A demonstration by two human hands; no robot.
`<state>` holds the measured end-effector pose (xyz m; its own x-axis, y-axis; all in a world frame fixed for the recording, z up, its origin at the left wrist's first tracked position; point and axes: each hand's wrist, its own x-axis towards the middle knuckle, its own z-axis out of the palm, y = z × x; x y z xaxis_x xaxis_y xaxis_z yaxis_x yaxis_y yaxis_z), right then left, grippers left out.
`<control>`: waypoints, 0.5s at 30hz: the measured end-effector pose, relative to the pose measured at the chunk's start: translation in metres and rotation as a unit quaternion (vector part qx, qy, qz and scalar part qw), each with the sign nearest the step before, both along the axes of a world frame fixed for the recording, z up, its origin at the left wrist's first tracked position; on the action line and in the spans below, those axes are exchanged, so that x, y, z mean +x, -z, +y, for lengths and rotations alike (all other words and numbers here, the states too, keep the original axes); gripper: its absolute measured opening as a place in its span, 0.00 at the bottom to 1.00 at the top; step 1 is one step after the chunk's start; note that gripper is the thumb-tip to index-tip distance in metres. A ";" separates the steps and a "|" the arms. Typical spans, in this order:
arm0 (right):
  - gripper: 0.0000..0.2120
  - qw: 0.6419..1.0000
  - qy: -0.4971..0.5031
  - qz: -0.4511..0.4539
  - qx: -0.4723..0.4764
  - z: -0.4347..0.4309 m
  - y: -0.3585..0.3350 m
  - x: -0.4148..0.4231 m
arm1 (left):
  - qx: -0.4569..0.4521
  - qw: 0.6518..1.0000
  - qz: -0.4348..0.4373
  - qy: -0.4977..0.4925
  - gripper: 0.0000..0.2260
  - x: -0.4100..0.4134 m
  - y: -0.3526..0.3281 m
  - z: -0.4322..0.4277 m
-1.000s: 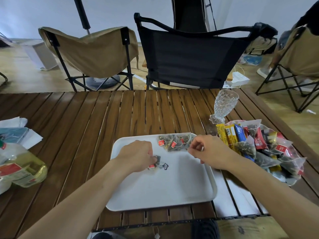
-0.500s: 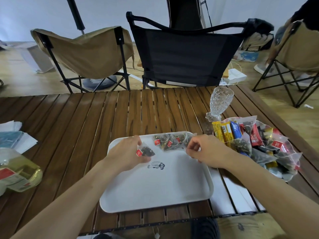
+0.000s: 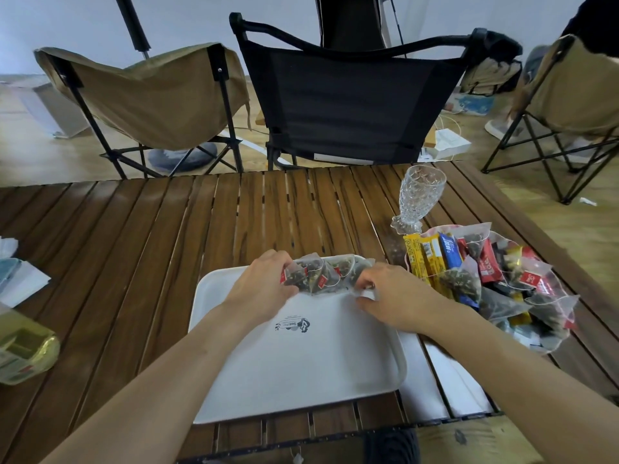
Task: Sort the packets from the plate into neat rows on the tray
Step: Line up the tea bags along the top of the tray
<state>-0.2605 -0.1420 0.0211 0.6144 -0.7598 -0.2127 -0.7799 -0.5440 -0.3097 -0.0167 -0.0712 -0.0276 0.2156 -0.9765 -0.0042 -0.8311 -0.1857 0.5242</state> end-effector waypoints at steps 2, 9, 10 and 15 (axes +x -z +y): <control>0.15 1.000 -0.005 0.005 0.000 0.000 0.001 0.001 | 0.002 1.000 -0.011 0.000 0.11 -0.003 0.001 -0.002; 0.13 1.000 -0.005 0.015 0.000 0.000 -0.003 0.000 | 0.004 1.000 -0.029 0.010 0.15 -0.001 0.000 0.002; 0.12 1.000 -0.005 0.015 0.002 0.000 -0.003 0.000 | 0.006 0.999 -0.030 0.008 0.16 0.001 -0.001 0.003; 0.10 1.000 -0.018 0.011 0.016 0.002 0.000 0.002 | 0.016 0.999 -0.035 -0.001 0.21 0.005 -0.002 0.010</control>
<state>-0.2586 -0.1400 0.0207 0.6353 -0.7304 -0.2507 -0.7675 -0.5612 -0.3099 -0.0112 -0.0615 -0.0253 0.2193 -0.9754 -0.0203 -0.8653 -0.2041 0.4579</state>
